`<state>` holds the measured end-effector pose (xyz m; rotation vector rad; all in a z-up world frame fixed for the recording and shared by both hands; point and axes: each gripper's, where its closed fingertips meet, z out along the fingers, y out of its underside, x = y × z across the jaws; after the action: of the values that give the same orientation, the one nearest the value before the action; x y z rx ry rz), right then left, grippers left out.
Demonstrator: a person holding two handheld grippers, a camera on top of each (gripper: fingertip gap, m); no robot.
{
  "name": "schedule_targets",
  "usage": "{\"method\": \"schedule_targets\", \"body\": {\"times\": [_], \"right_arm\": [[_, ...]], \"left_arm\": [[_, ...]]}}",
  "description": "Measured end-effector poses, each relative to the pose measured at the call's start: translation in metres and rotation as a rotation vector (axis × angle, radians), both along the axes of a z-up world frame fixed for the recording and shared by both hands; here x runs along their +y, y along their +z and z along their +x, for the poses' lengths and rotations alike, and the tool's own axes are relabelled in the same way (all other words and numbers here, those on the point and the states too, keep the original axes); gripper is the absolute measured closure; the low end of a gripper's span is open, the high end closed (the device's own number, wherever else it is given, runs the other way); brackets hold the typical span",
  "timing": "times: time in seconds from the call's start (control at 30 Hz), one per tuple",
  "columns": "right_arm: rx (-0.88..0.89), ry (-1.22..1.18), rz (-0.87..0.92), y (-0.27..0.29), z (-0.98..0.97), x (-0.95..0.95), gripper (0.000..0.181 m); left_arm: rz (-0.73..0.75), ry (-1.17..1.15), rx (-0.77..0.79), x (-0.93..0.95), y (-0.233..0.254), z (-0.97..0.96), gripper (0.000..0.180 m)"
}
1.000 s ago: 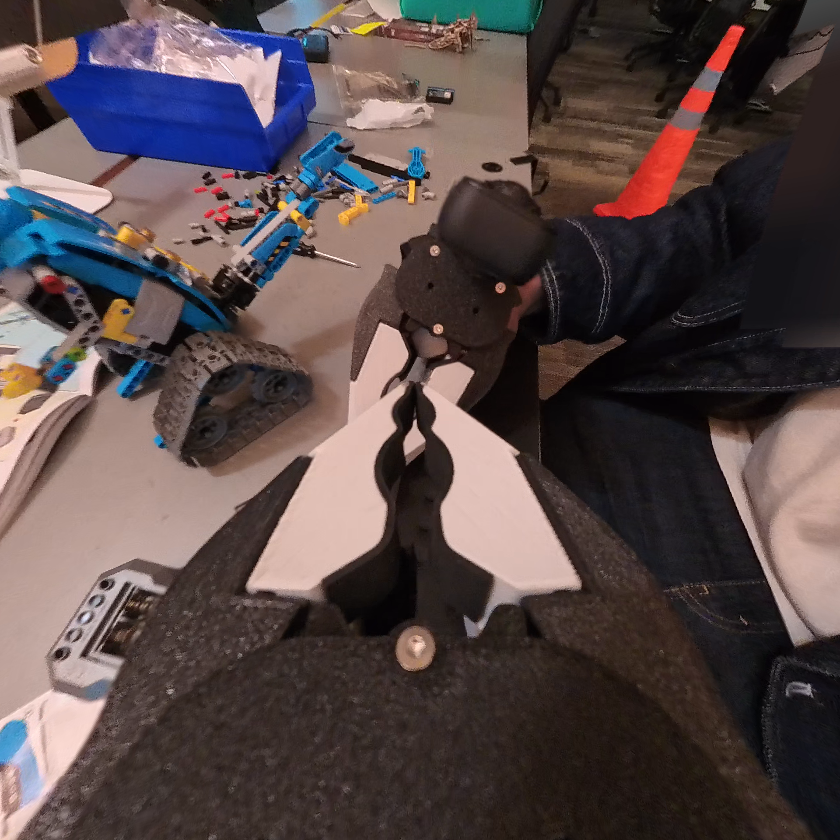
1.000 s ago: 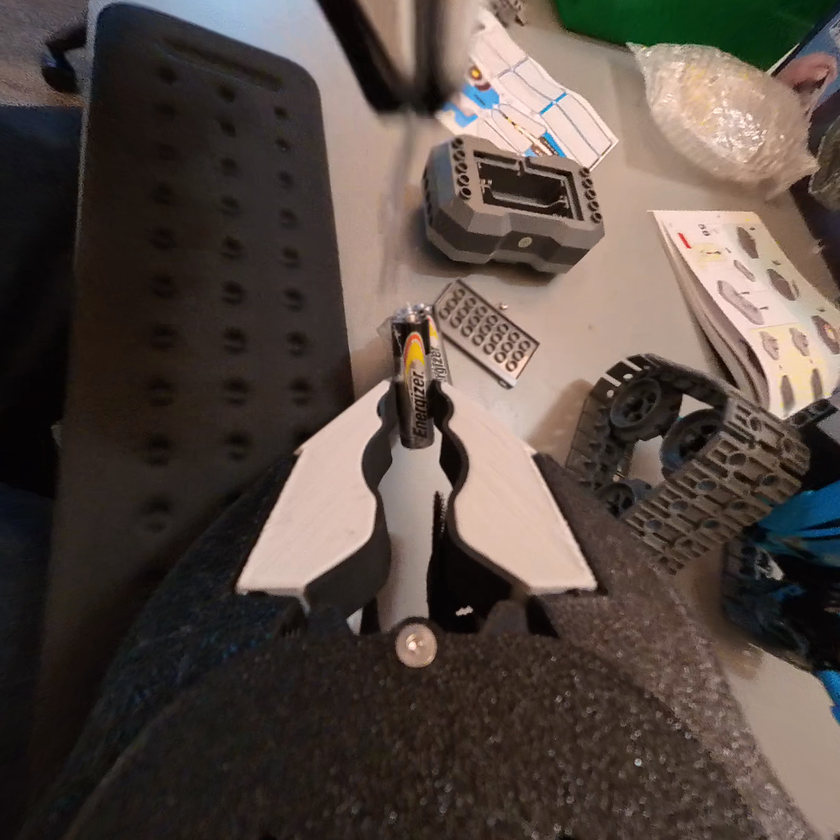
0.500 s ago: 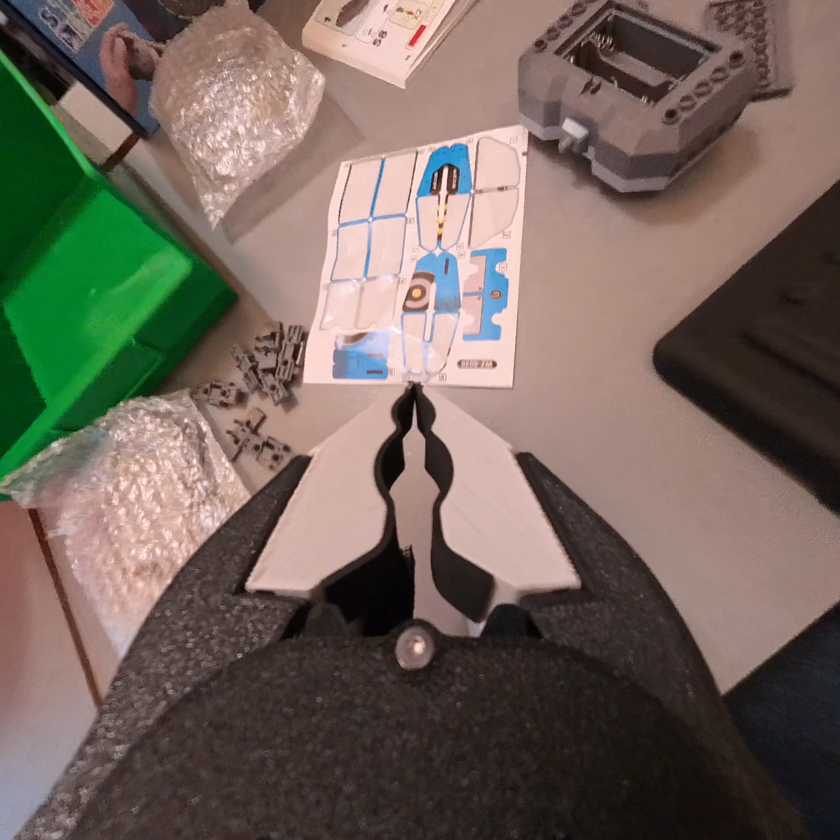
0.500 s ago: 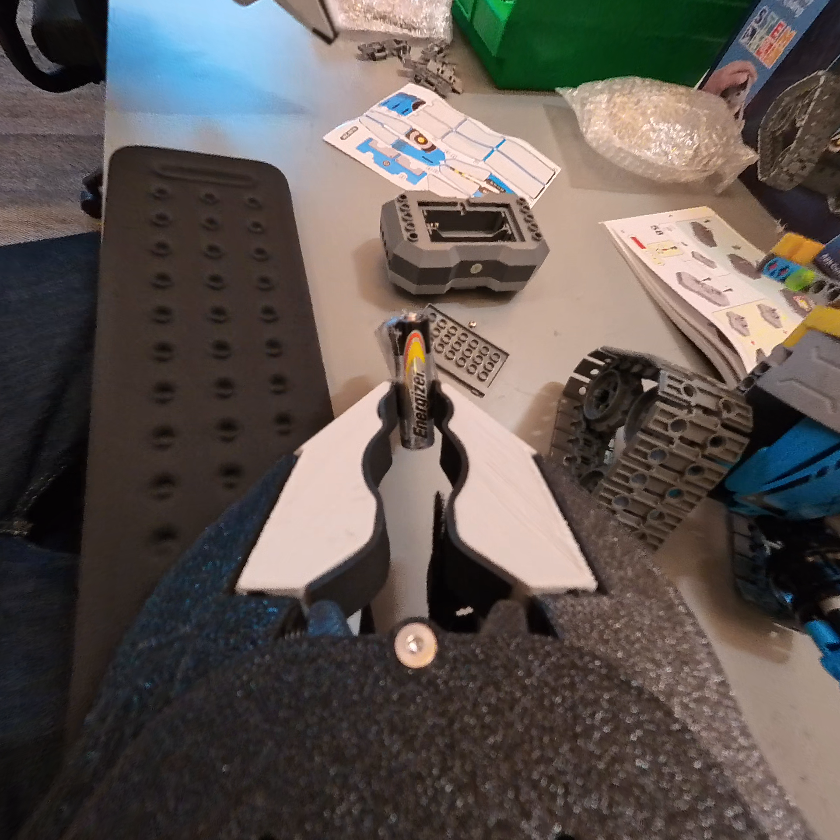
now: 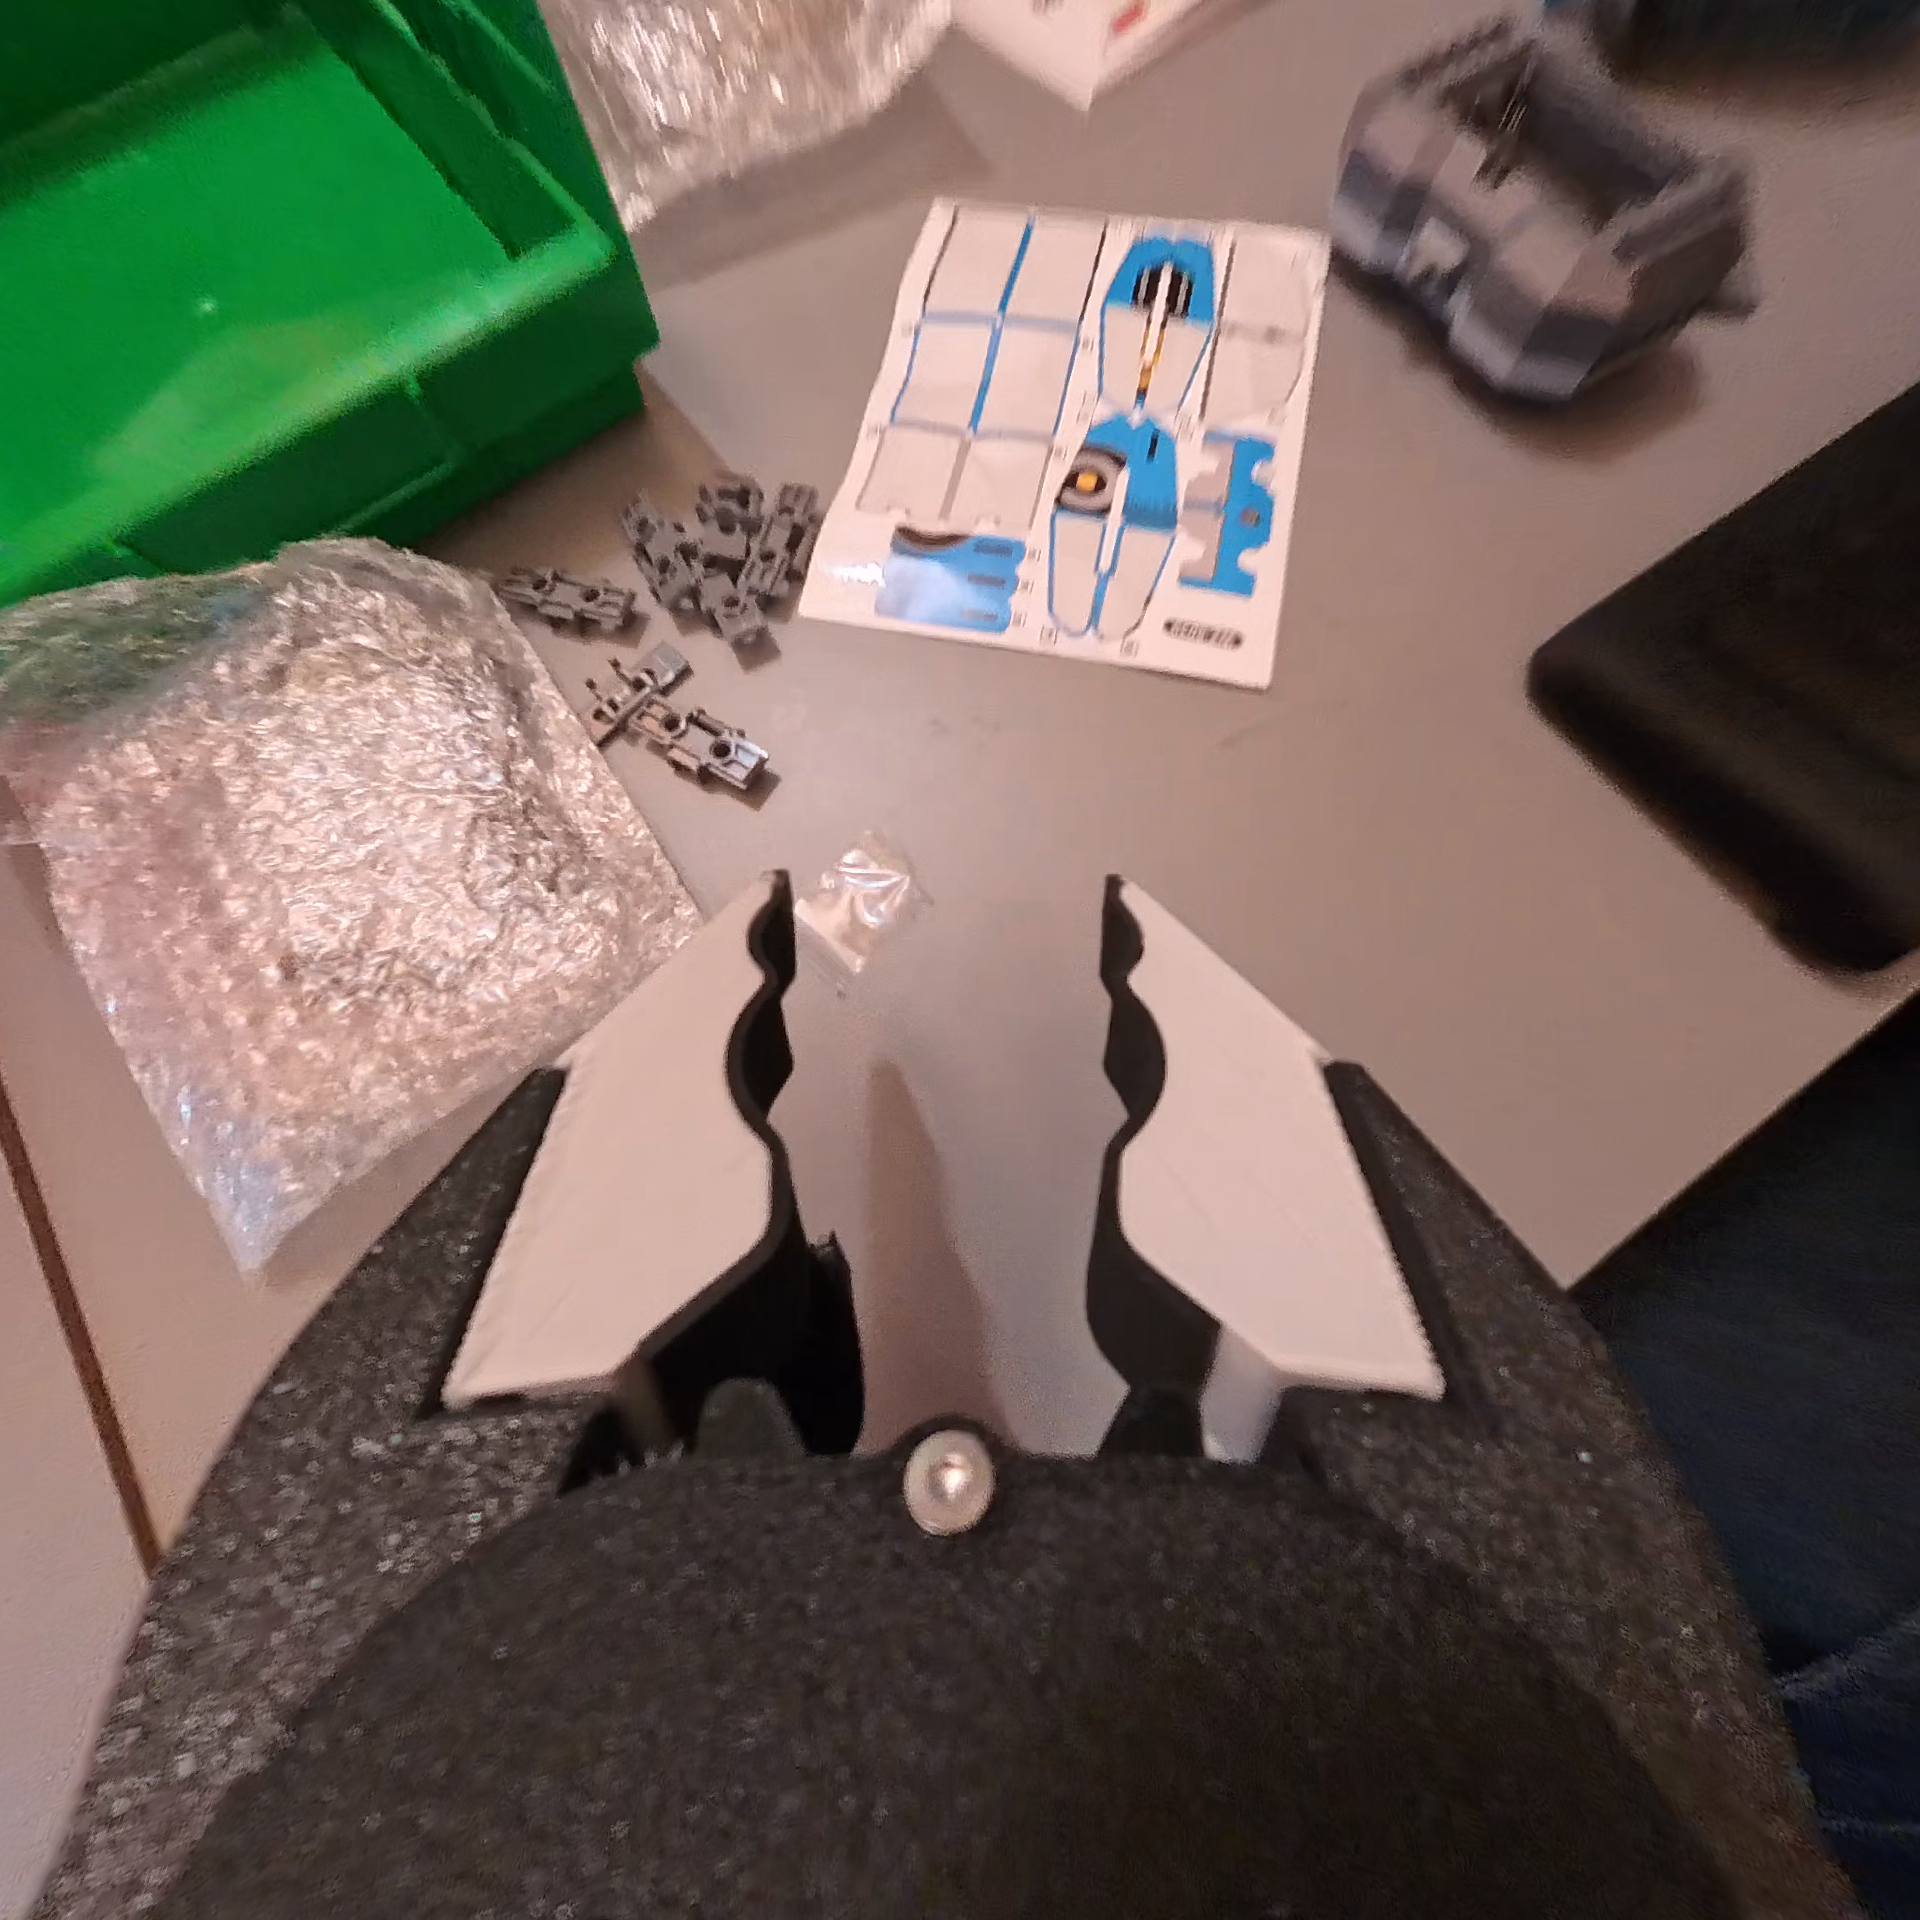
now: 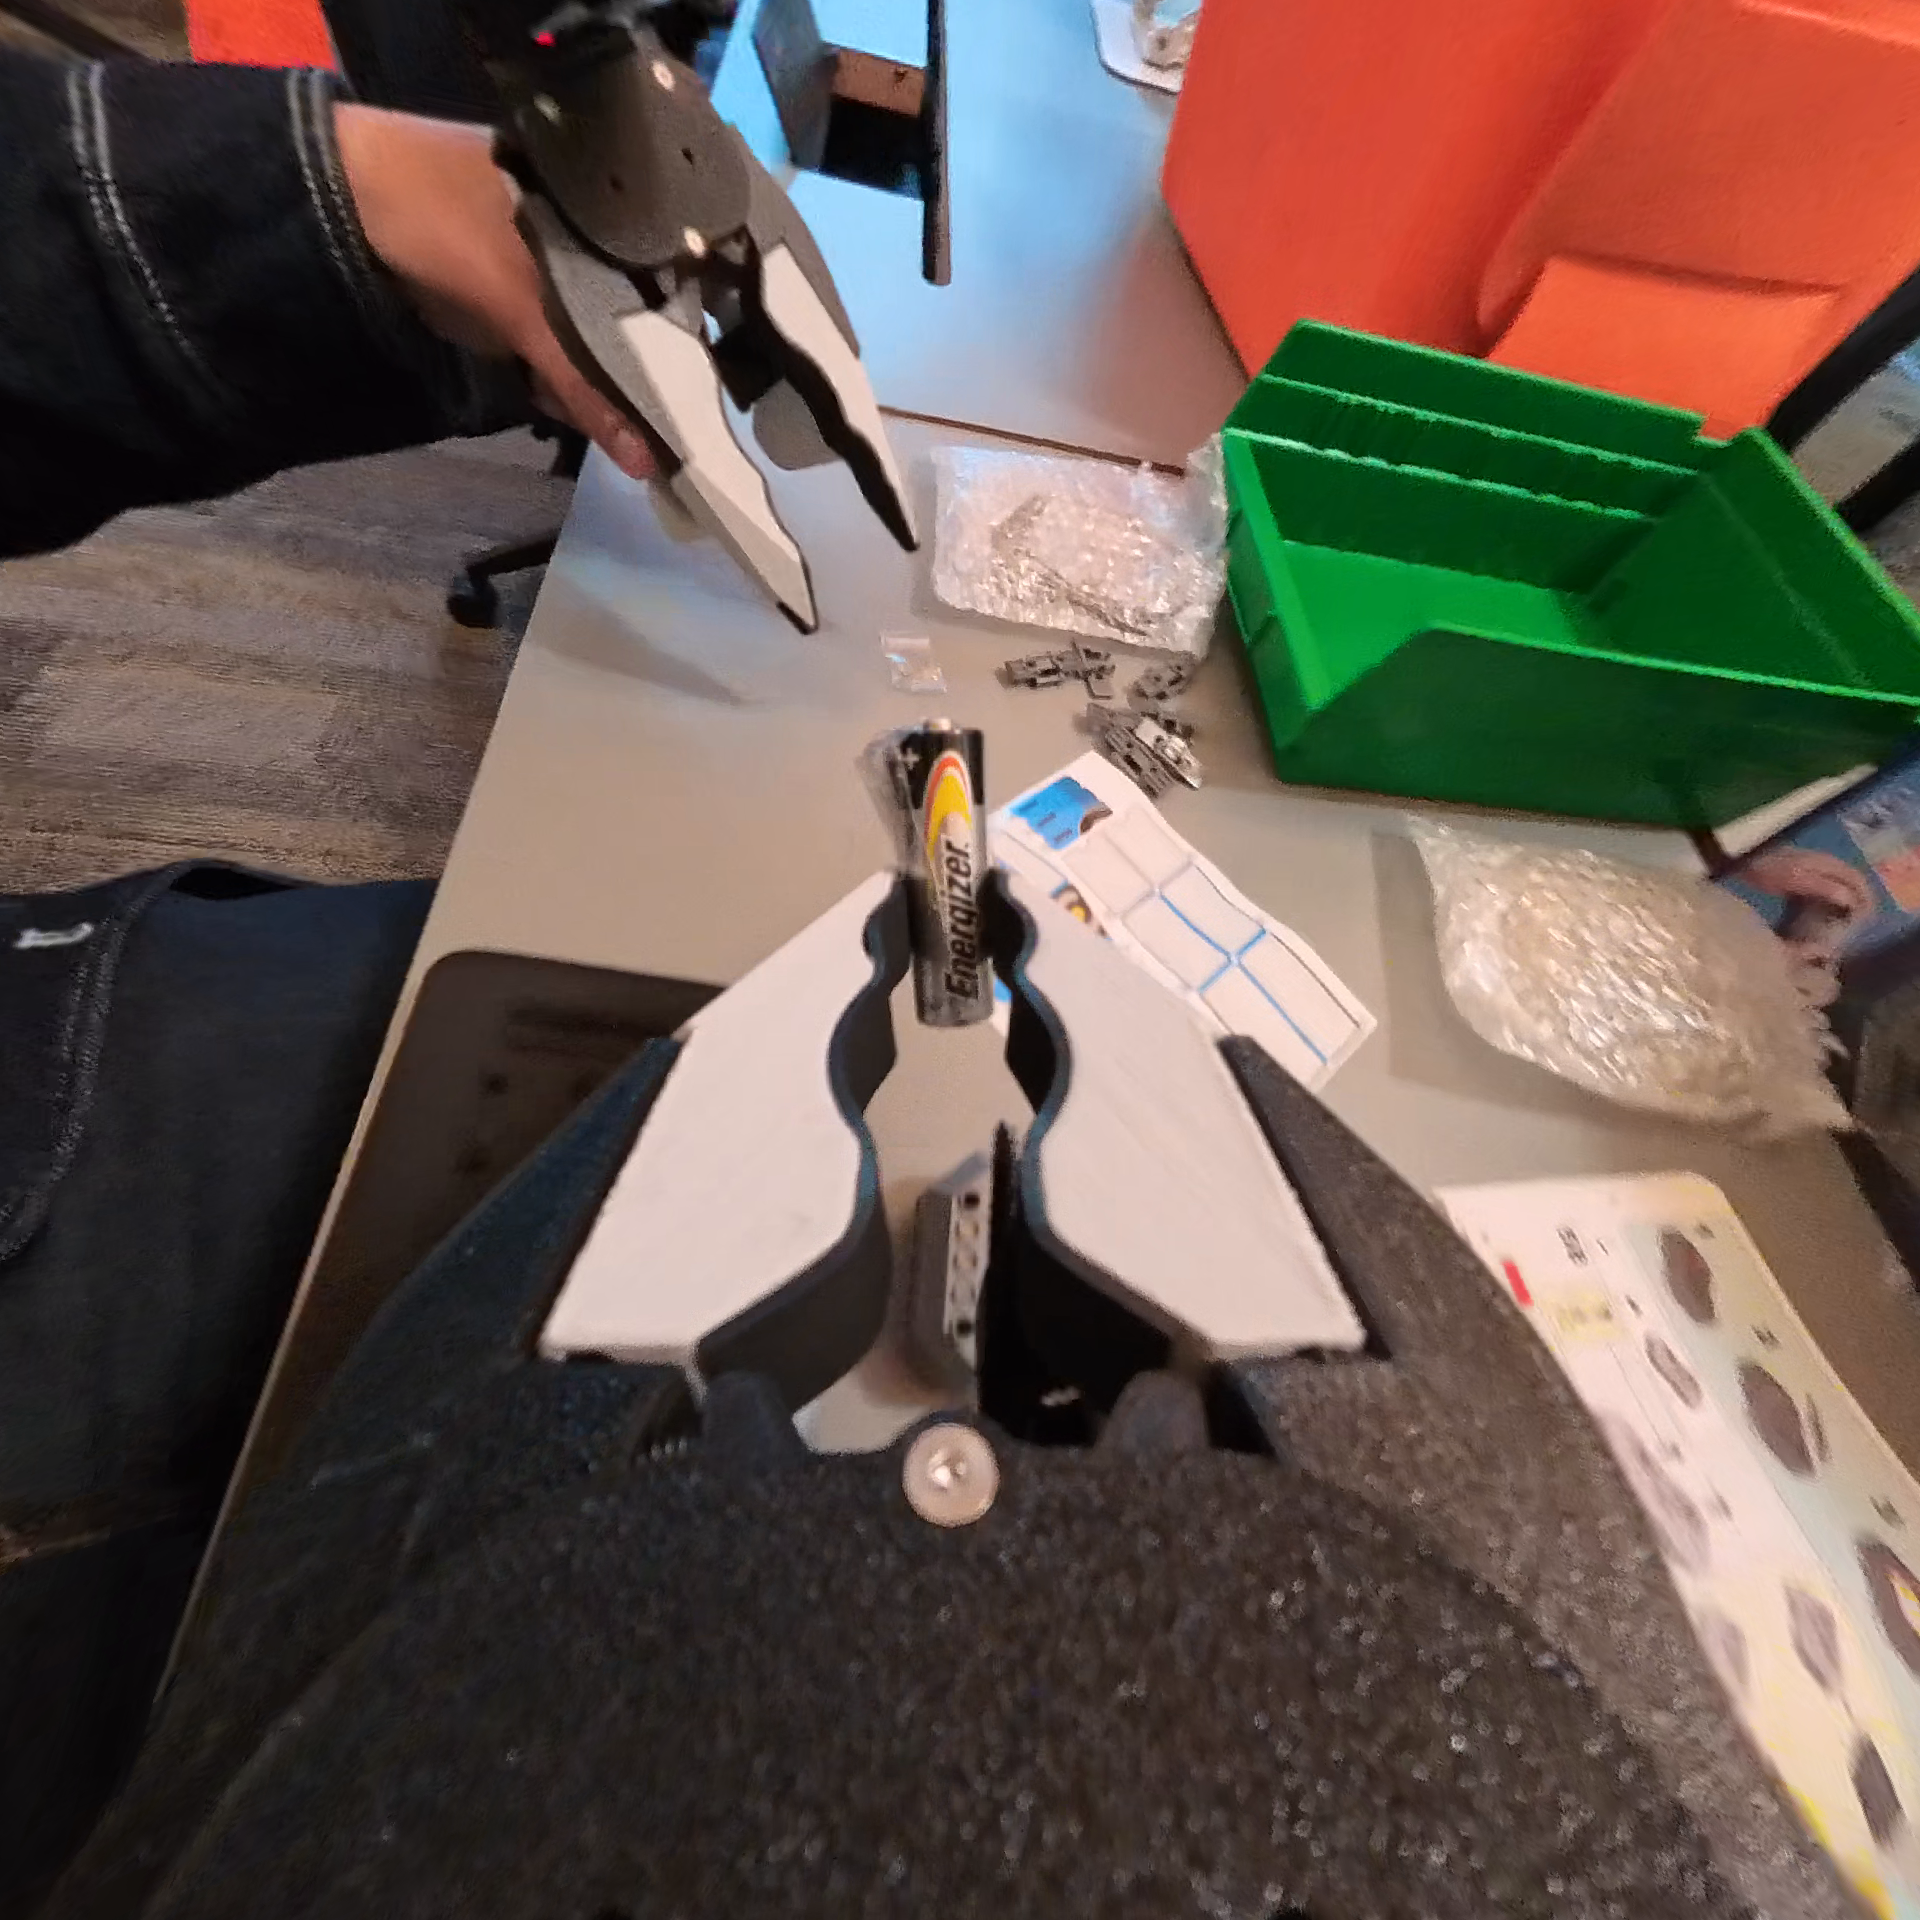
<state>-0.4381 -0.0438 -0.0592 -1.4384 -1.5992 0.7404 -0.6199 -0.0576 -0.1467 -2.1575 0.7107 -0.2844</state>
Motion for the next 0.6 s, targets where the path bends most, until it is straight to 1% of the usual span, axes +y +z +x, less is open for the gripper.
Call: {"method": "schedule_targets", "body": {"times": [0.07, 0.1, 0.13, 0.2, 0.23, 0.27, 0.3, 0.33, 0.37, 0.43, 0.47, 0.53, 0.6], "right_arm": [[0.008, 0.035, -0.056, -0.007, -0.023, -0.001, 0.168], [0.027, 0.055, -0.101, -0.009, -0.033, -0.005, 0.168], [0.061, 0.083, -0.146, -0.009, -0.043, -0.013, 0.168], [0.154, 0.180, -0.220, -0.002, -0.058, -0.037, 0.168], [0.189, 0.222, -0.259, 0.002, -0.062, -0.048, 0.168], [0.209, 0.247, -0.309, 0.005, -0.065, -0.055, 0.168], [0.218, 0.270, -0.378, 0.006, -0.066, -0.060, 0.168], [0.226, 0.290, -0.451, 0.006, -0.066, -0.063, 0.168], [0.244, 0.299, -0.512, 0.007, -0.065, -0.064, 0.168], [0.257, 0.321, -0.606, 0.006, -0.062, -0.067, 0.168], [0.277, 0.315, -0.627, 0.008, -0.060, -0.064, 0.168], [0.277, 0.312, -0.674, 0.009, -0.057, -0.060, 0.168], [0.259, 0.353, -0.754, 0.009, -0.050, -0.063, 0.168]], "left_arm": [[0.035, 0.014, -0.068, -0.008, 0.014, 0.007, 0.122], [0.046, -0.008, -0.139, -0.014, 0.021, 0.020, 0.123], [0.056, -0.048, -0.252, -0.021, 0.032, 0.040, 0.124], [0.064, -0.173, -0.530, -0.038, 0.058, 0.083, 0.126], [0.080, -0.216, -0.625, -0.042, 0.069, 0.095, 0.125], [0.092, -0.255, -0.677, -0.045, 0.077, 0.105, 0.122], [0.094, -0.300, -0.687, -0.050, 0.080, 0.113, 0.119], [0.104, -0.337, -0.674, -0.054, 0.082, 0.120, 0.121], [0.128, -0.361, -0.658, -0.056, 0.085, 0.125, 0.131], [0.186, -0.364, -0.664, -0.052, 0.093, 0.129, 0.158], [0.196, -0.373, -0.677, -0.051, 0.095, 0.131, 0.163], [0.195, -0.373, -0.707, -0.048, 0.096, 0.135, 0.167], [0.141, -0.385, -0.746, -0.048, 0.094, 0.139, 0.167]]}}
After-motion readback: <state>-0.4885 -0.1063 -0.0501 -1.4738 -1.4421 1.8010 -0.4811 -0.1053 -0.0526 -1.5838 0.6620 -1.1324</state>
